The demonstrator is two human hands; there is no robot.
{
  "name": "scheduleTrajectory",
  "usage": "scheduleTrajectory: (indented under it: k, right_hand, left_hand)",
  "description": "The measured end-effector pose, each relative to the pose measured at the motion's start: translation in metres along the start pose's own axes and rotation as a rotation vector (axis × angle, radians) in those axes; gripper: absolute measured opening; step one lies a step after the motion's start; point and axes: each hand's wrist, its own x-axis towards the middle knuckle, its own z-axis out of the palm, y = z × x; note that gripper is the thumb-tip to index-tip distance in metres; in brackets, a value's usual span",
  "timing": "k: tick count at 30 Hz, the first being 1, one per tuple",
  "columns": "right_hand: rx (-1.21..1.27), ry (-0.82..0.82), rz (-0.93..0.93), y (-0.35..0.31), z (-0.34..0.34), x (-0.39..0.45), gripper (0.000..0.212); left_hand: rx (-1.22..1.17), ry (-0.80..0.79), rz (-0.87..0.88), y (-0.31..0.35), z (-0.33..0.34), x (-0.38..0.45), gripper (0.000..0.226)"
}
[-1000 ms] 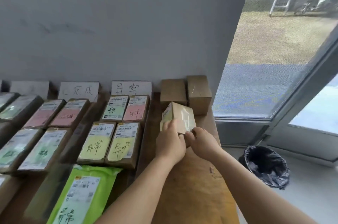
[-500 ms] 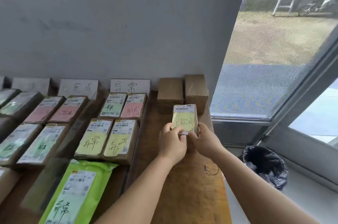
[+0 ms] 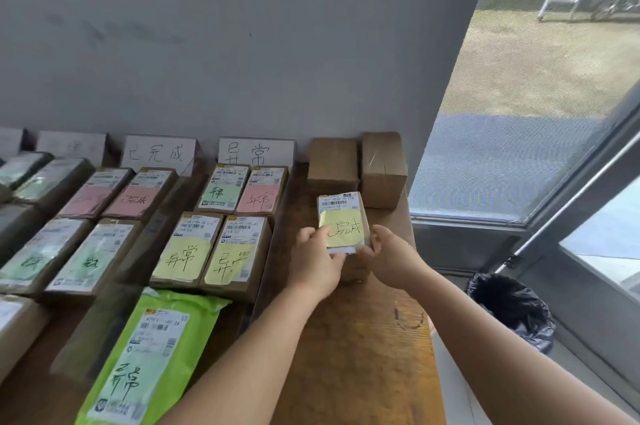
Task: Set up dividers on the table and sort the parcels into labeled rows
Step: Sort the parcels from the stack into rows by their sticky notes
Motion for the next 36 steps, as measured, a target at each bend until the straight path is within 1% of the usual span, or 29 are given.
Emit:
scheduleTrajectory:
  k: [1,3,4,5,9,13,16,18,21,25,28,30,33,36]
  right_hand:
    - [-0.011,0.019,-0.001,-0.001,-0.004,0.002,0.029]
    - [-0.024,0.08,0.009,-0.001,-0.012,0.009,0.055]
    - [-0.013,0.113,0.014,0.0,-0.017,0.012,0.064]
    - [0.006,0.144,0.016,0.0,-0.021,0.016,0.069]
    - [0.066,0.197,0.041,0.005,-0.033,0.035,0.065]
    - [0.102,0.237,0.048,0.012,-0.043,0.052,0.057]
    - [0.169,0.297,0.046,0.017,-0.05,0.066,0.039]
    - [0.184,0.307,0.046,0.021,-0.054,0.076,0.026]
    - [0.181,0.295,0.047,0.027,-0.059,0.087,0.019]
    - [0.168,0.239,0.037,0.03,-0.062,0.1,0.029]
    - [0.178,0.229,0.051,0.032,-0.062,0.109,0.028]
    - [0.191,0.235,0.06,0.034,-0.061,0.114,0.028]
    - [0.224,0.265,0.063,0.034,-0.061,0.116,0.041]
    - [0.296,0.34,0.015,0.033,-0.062,0.11,0.055]
  left_hand:
    - [0.031,0.005,0.006,0.001,-0.001,0.002,0.057]
    - [0.092,0.036,0.032,0.006,-0.004,0.008,0.057]
    - [0.111,0.052,0.053,0.01,-0.006,0.012,0.057]
    - [0.117,0.062,0.076,0.015,-0.008,0.017,0.058]
    - [0.09,0.042,0.15,0.043,-0.015,0.044,0.063]
    - [0.052,-0.036,0.166,0.073,-0.012,0.073,0.067]
    - [0.091,-0.09,0.159,0.09,-0.004,0.094,0.069]
    - [0.123,-0.118,0.148,0.098,0.002,0.106,0.07]
    - [0.145,-0.138,0.117,0.104,0.012,0.122,0.071]
    - [0.149,-0.141,0.087,0.11,0.021,0.139,0.07]
    - [0.152,-0.123,0.068,0.111,0.027,0.148,0.067]
    - [0.155,-0.099,0.057,0.11,0.03,0.152,0.069]
    - [0.125,-0.044,0.053,0.109,0.035,0.154,0.078]
    - [0.04,0.016,0.028,0.11,0.036,0.152,0.086]
